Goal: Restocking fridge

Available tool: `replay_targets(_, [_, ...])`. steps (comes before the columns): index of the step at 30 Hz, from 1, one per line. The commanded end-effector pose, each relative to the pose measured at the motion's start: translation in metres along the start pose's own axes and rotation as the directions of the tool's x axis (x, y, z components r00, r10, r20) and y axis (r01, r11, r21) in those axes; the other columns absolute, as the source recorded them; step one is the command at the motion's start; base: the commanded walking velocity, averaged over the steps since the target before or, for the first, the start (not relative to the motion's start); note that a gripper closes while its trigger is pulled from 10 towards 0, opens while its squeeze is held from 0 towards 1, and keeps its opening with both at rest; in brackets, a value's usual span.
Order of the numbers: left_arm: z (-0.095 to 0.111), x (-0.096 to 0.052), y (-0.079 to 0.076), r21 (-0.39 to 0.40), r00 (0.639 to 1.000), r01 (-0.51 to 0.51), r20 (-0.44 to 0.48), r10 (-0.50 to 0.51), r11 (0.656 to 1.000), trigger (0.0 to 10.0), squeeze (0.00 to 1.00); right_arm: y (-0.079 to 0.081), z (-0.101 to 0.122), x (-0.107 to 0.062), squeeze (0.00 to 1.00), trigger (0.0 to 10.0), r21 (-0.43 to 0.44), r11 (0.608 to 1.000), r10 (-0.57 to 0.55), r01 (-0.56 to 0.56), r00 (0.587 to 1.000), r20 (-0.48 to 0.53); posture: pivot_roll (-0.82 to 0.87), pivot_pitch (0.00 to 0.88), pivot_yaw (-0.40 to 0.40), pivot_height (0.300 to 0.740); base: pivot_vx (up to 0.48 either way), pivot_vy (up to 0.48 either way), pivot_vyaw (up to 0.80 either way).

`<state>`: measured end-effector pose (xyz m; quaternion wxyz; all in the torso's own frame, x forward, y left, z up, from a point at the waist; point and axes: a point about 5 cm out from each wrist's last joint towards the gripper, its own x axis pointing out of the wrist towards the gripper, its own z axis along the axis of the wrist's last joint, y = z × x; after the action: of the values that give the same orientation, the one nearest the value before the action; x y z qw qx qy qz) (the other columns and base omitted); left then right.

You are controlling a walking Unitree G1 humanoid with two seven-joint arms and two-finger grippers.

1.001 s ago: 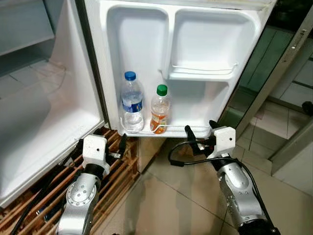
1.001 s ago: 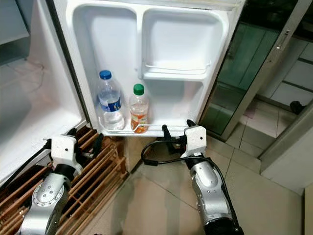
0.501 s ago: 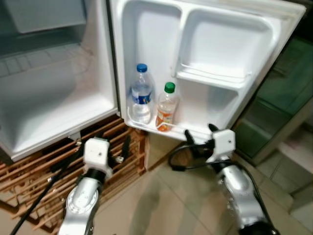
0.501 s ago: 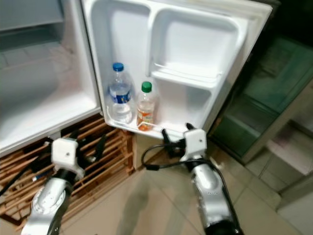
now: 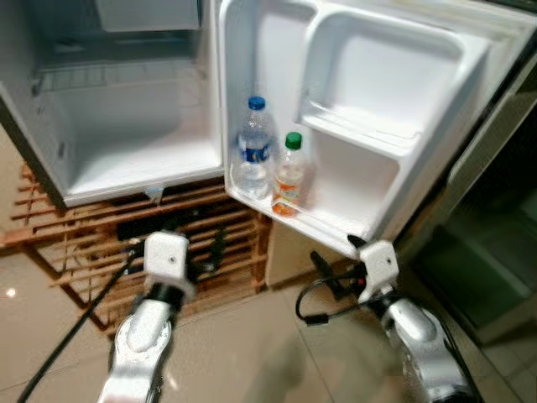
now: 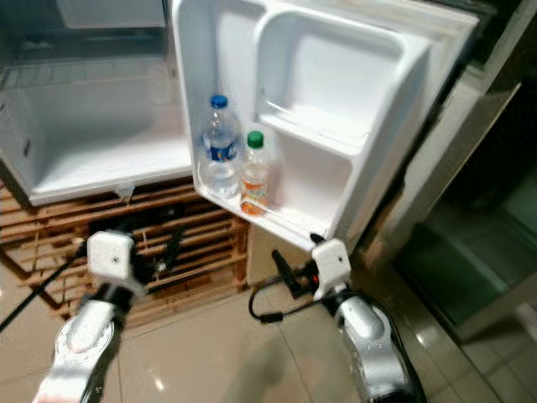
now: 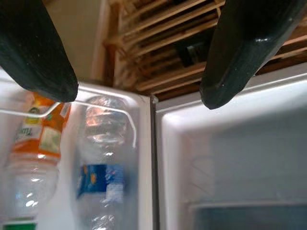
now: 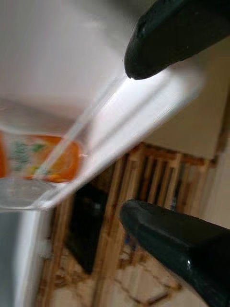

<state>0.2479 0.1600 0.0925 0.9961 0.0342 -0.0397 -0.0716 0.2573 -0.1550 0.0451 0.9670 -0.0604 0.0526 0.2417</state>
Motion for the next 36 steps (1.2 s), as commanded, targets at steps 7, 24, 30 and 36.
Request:
replay_targets(7, [-0.020,-0.004,0.006,-0.065,0.993,-0.070,-0.099,0.064,0.995,10.0,0.00,-0.018,-0.014,-0.010,0.00,10.0,0.032,0.993,-0.112,0.115,0.992,-0.066,-0.10,0.000,-0.017,0.740,0.000,-0.215,0.23])
replay_targets(24, [-0.064,-0.005,0.005,-0.017,0.959,0.007,-0.282,-0.011,1.000,10.0,0.00,-0.109,-0.020,-0.015,0.00,10.0,-0.235,0.785,-0.618,0.573,0.750,-0.235,-0.10,0.000,-0.008,0.740,0.000,0.000,0.00])
replay_targets(30, [-0.068,0.001,0.002,0.009,0.958,0.028,-0.284,-0.025,1.000,10.0,0.00,-0.128,0.048,0.038,0.00,10.0,-0.226,0.747,-0.654,0.625,0.751,-0.086,-0.07,0.000,-0.009,0.740,0.000,0.000,0.00])
replay_targets(36, [-0.062,0.006,0.000,0.058,0.966,0.061,-0.255,-0.044,0.996,10.0,0.00,-0.123,0.091,0.070,0.00,10.0,-0.166,0.782,-0.613,0.600,0.790,-0.032,-0.04,0.000,-0.020,0.740,0.000,0.000,0.00])
